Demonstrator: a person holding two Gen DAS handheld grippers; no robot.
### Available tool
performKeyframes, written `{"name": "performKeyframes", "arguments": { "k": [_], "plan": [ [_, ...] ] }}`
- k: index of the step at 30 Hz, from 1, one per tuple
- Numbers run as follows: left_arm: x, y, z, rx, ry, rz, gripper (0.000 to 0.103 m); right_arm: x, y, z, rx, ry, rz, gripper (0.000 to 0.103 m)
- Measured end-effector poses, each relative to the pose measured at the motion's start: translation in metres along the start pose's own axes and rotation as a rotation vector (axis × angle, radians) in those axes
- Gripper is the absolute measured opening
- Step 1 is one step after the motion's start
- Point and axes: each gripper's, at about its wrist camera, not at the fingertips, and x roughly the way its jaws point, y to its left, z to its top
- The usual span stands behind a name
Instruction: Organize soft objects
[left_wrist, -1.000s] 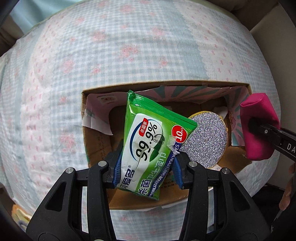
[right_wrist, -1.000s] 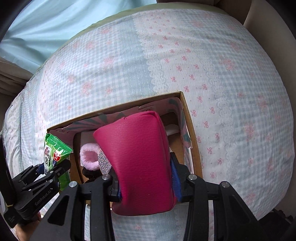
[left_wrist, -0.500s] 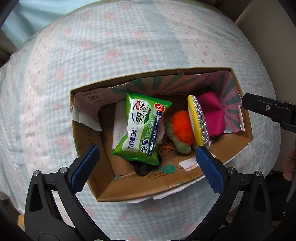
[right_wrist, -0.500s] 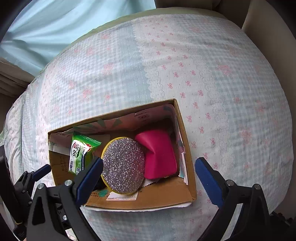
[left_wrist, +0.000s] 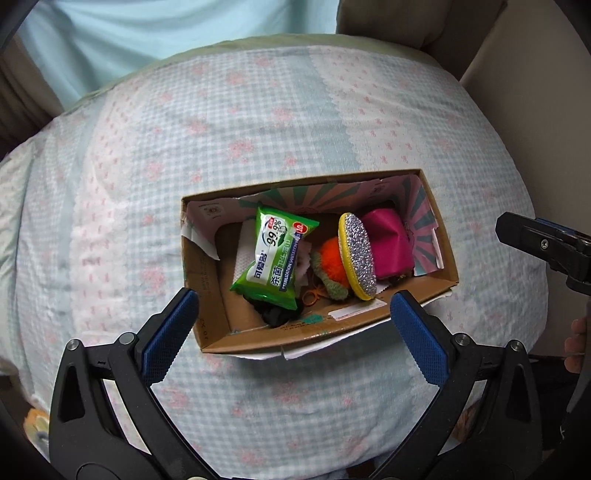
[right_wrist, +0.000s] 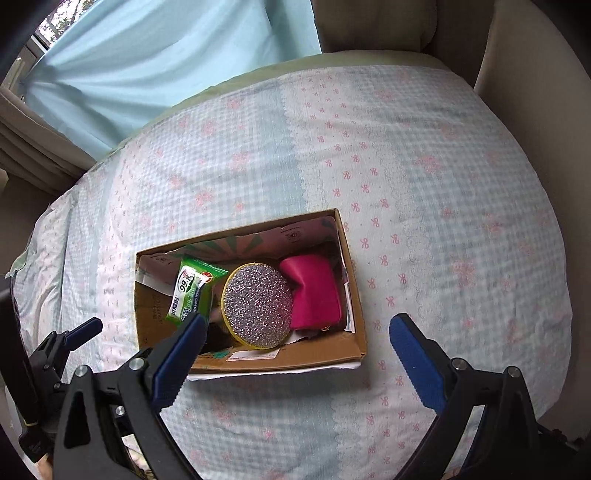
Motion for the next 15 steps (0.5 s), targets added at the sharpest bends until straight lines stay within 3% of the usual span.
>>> {"name": "performKeyframes", "arguments": {
  "k": [6,11,15],
  "plan": [
    [-0.090,-0.023,-0.002,-0.065,-0.154,0.021,0.103,-0.084,-0.006,-0.002,-0.099,-0.120,0.004,0.099],
    [-0.183,-0.051,-0.003,-0.094,-0.353,0.041,0.103,-0.178,-0.003,-0.008,-0.247,-0.305,-0.045,0.099],
    [-0.250,-0.069,-0.009,-0.136,-0.530,0.043,0.103,-0.240,-0.007,-0.019,-0.283,-0.443,-0.050,0.099]
  ]
}}
